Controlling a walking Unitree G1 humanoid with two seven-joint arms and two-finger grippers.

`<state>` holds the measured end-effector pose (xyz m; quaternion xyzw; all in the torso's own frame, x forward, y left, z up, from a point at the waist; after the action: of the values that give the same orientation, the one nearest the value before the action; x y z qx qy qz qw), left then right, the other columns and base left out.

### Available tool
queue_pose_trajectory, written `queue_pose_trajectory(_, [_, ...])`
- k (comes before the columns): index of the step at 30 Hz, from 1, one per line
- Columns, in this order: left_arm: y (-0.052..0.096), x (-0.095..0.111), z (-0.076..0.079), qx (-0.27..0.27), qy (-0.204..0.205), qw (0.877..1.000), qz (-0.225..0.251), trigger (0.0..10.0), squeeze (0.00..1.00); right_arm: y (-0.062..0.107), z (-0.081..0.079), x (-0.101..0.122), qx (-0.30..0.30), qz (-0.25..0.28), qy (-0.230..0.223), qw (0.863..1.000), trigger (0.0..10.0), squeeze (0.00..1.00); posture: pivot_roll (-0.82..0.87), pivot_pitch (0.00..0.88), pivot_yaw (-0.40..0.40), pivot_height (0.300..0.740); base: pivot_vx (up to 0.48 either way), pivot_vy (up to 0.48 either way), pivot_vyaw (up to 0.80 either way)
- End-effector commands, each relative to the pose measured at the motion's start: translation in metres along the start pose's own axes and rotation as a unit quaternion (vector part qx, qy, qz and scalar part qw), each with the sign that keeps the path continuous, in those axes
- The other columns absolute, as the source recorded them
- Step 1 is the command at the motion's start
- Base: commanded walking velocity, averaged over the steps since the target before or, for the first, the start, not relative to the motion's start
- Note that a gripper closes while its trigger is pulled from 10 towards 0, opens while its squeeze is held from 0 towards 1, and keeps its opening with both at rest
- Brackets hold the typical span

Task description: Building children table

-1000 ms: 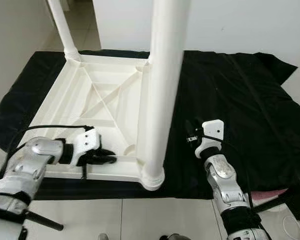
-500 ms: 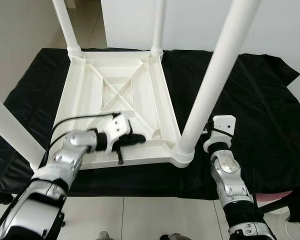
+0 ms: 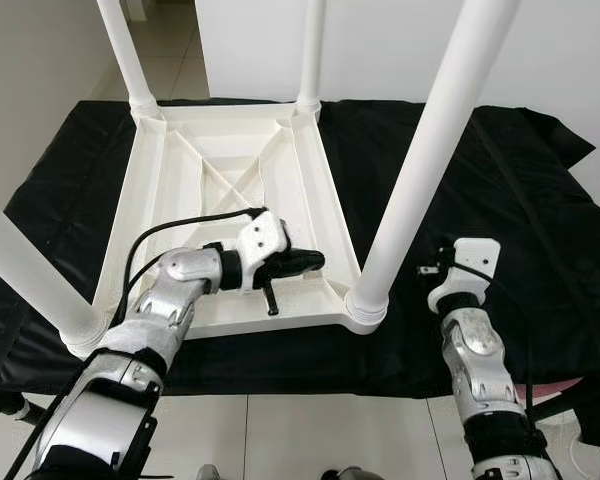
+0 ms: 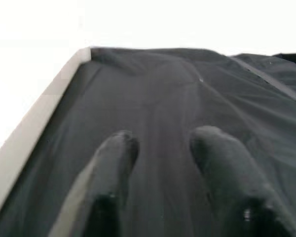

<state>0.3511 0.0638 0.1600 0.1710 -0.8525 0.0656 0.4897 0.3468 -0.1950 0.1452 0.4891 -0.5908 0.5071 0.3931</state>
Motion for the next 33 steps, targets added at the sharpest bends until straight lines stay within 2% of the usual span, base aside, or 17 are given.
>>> queue_pose_trajectory(1, [0.013, -0.006, -0.023, 0.116, 0.005, 0.993, -0.026, 10.0, 1.0, 0.003, -0.002, 0.002, 0.011, 0.006, -0.011, 1.0, 10.0, 1.0, -0.07, 0.04, 0.031, 0.74, 0.0, 0.0, 0.0])
queue_pose_trajectory(4, [0.022, -0.005, -0.03, 0.141, 0.0, 0.99, -0.032, 10.0, 1.0, 0.004, -0.004, 0.004, 0.021, 0.009, -0.021, 1.0, 10.0, 1.0, -0.07, 0.038, 0.03, 0.74, 0.0, 0.0, 0.0])
queue_pose_trajectory(7, [0.039, -0.007, -0.042, 0.191, 0.005, 0.98, -0.046, 10.0, 1.0, 0.008, -0.003, 0.006, 0.047, 0.004, -0.015, 0.999, 10.0, 1.0, -0.05, 0.031, 0.015, 0.74, 0.0, 0.0, 0.0])
queue_pose_trajectory(8, [0.039, -0.007, -0.042, 0.191, 0.005, 0.98, -0.046, 10.0, 1.0, 0.008, -0.003, 0.006, 0.047, 0.004, -0.015, 0.999, 10.0, 1.0, -0.05, 0.031, 0.015, 0.74, 0.0, 0.0, 0.0])
queue_pose_trajectory(10, [0.052, -0.004, -0.048, 0.232, 0.008, 0.971, -0.054, 10.0, 1.0, 0.012, 0.003, 0.007, 0.071, -0.007, -0.015, 0.997, 10.0, 1.0, -0.05, 0.03, 0.012, 0.74, 0.0, 0.0, 0.0])
queue_pose_trajectory(12, [0.058, -0.004, -0.049, 0.246, 0.015, 0.967, -0.058, 10.0, 1.0, 0.013, 0.005, 0.007, 0.081, -0.015, -0.013, 0.996, 10.0, 1.0, -0.05, 0.03, 0.012, 0.74, 0.0, 0.0, 0.0])
queue_pose_trajectory(13, [0.063, -0.007, -0.049, 0.256, 0.027, 0.964, -0.073, 10.0, 0.78, 0.014, 0.008, 0.008, 0.089, -0.018, -0.018, 0.996, 10.0, 1.0, -0.05, 0.03, 0.012, 0.74, 0.0, 0.0, 0.0])
queue_pose_trajectory(15, [0.067, -0.01, -0.047, 0.261, 0.036, 0.961, -0.085, 10.0, 0.75, 0.014, 0.01, 0.01, 0.094, -0.02, -0.02, 0.995, 10.0, 1.0, -0.05, 0.029, 0.008, 0.74, 0.0, 0.0, 0.0])
queue_pose_trajectory(16, [0.072, -0.012, -0.047, 0.27, 0.041, 0.958, -0.09, 10.0, 0.62, 0.015, 0.011, 0.011, 0.1, -0.024, -0.025, 0.994, 10.0, 1.0, -0.05, 0.029, 0.008, 0.74, 0.0, 0.0, 0.0])
queue_pose_trajectory(17, [0.078, -0.012, -0.044, 0.279, 0.049, 0.955, -0.092, 10.0, 0.0, 0.018, 0.009, 0.013, 0.123, -0.031, -0.034, 0.991, 10.0, 0.0, -0.05, 0.032, 0.001, 0.74, 0.0, 0.0, 0.0])
queue_pose_trajectory(22, [0.088, -0.014, -0.036, 0.284, 0.072, 0.951, -0.097, 10.0, 0.0, 0.029, 0.001, 0.013, 0.182, -0.057, -0.029, 0.981, 10.0, 0.0, -0.05, 0.034, -0.006, 0.74, 0.0, 0.0, 0.0])
queue_pose_trajectory(24, [0.093, -0.012, -0.02, 0.274, 0.094, 0.952, -0.096, 10.0, 0.0, 0.038, -0.002, 0.012, 0.226, -0.079, -0.014, 0.971, 10.0, 0.0, -0.05, 0.035, -0.011, 0.74, 0.0, 0.0, 0.0])
queue_pose_trajectory(27, [0.094, -0.011, -0.013, 0.269, 0.094, 0.953, -0.1, 10.0, 0.0, 0.042, -0.003, 0.013, 0.244, -0.086, -0.013, 0.966, 10.0, 0.0, -0.05, 0.033, -0.011, 0.74, 0.0, 0.0, 0.0])
queue_pose_trajectory(30, [0.094, -0.009, 0.008, 0.261, 0.116, 0.951, -0.117, 10.0, 0.0, 0.052, -0.007, 0.018, 0.304, -0.109, -0.014, 0.946, 10.0, 0.0, -0.04, 0.031, -0.023, 0.74, 0.0, 0.0, 0.0])
queue_pose_trajectory(31, [0.094, -0.009, 0.008, 0.261, 0.116, 0.951, -0.117, 10.0, 0.0, 0.052, -0.007, 0.018, 0.304, -0.109, -0.014, 0.946, 10.0, 0.0, -0.04, 0.031, -0.023, 0.74, 0.0, 0.0, 0.0])
queue_pose_trajectory(32, [0.093, -0.007, 0.014, 0.259, 0.119, 0.951, -0.116, 10.0, 0.0, 0.056, -0.009, 0.018, 0.327, -0.121, -0.012, 0.937, 10.0, 0.0, -0.03, 0.031, -0.026, 0.74, 0.0, 0.0, 0.0])
queue_pose_trajectory(33, [0.093, -0.007, 0.014, 0.259, 0.119, 0.951, -0.116, 10.0, 0.0, 0.056, -0.009, 0.018, 0.327, -0.121, -0.012, 0.937, 10.0, 0.0, -0.03, 0.031, -0.026, 0.74, 0.0, 0.0, 0.0])
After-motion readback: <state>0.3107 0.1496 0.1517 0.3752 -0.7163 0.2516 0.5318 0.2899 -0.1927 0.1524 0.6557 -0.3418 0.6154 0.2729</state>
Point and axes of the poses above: a point about 5 cm out from each wrist's last joint towards the gripper, its own y axis pointing back from the gripper into the wrist, its own x axis along the axis of the wrist's last joint, z = x × y, the point moved 4 cm from there along -y, pointing out of the wrist towards the gripper, and after that the axes turned 12 degrees about -y, right-handed, at the moved point
